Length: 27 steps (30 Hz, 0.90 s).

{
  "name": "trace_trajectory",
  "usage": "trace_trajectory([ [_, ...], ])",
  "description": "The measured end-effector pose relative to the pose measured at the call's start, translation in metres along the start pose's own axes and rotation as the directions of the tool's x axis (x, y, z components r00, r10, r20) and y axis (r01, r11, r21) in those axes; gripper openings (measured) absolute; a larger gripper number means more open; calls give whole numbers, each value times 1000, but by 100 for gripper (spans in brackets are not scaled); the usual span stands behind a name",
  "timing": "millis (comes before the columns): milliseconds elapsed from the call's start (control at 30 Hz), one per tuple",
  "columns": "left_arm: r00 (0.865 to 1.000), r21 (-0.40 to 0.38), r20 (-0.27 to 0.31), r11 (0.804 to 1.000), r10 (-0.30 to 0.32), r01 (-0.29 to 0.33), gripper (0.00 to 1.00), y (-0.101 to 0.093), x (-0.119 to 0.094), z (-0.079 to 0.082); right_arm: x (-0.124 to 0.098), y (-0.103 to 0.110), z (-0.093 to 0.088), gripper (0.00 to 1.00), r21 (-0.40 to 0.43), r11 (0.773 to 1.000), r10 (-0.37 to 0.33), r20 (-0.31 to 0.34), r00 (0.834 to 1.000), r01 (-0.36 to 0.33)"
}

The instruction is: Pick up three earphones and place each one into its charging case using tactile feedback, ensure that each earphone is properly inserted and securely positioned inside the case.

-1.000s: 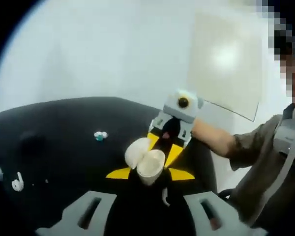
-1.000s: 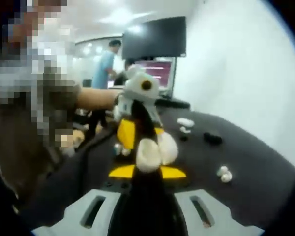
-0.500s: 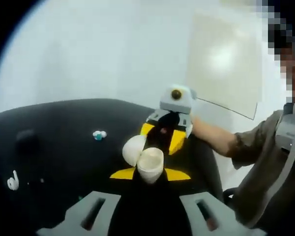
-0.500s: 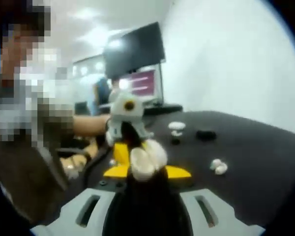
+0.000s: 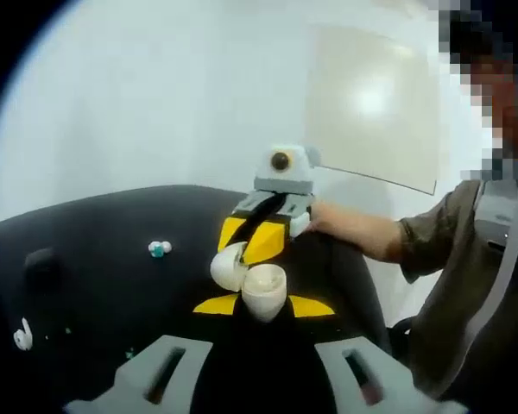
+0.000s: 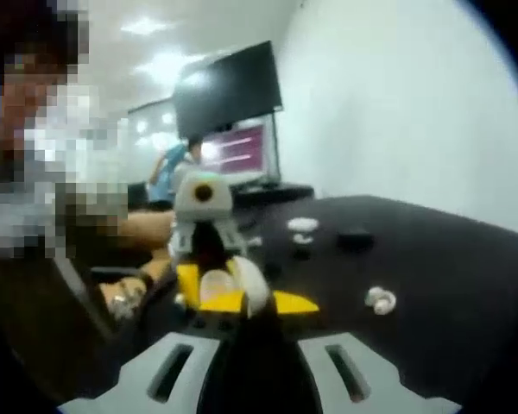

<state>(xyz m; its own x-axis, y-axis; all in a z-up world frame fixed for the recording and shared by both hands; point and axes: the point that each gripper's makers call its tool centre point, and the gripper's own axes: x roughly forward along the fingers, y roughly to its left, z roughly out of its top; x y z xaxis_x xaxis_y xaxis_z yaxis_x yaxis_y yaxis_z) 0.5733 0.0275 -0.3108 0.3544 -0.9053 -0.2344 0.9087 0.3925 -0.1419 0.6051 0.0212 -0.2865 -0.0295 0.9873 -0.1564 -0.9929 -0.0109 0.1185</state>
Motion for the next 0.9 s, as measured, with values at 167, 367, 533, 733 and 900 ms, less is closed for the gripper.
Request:
trace_trajectory([
  [167,999,26,17,999,27,-27,18,5,-2,2,-1,-6,-4,12,57,998,-29,-20,999,30],
  [367,999,-4,43,1000,26,-26,19,8,-5,6,-5,-8,10,12,-69,994,-82,32,996,84],
  [533,999,-20,29,1000,21,-21,19,7,-3,4,-2,-4,12,11,-137,984,-108,30,994,111],
  [733,998,-18,29,999,52,-51,16,11,-3,5,-2,-13,20,10,-137,976,-161,70,984,170],
  [900,998,-6,20,998,62,-62,15,12,-2,3,1,-16,14,10,-169,967,-186,44,982,191],
])
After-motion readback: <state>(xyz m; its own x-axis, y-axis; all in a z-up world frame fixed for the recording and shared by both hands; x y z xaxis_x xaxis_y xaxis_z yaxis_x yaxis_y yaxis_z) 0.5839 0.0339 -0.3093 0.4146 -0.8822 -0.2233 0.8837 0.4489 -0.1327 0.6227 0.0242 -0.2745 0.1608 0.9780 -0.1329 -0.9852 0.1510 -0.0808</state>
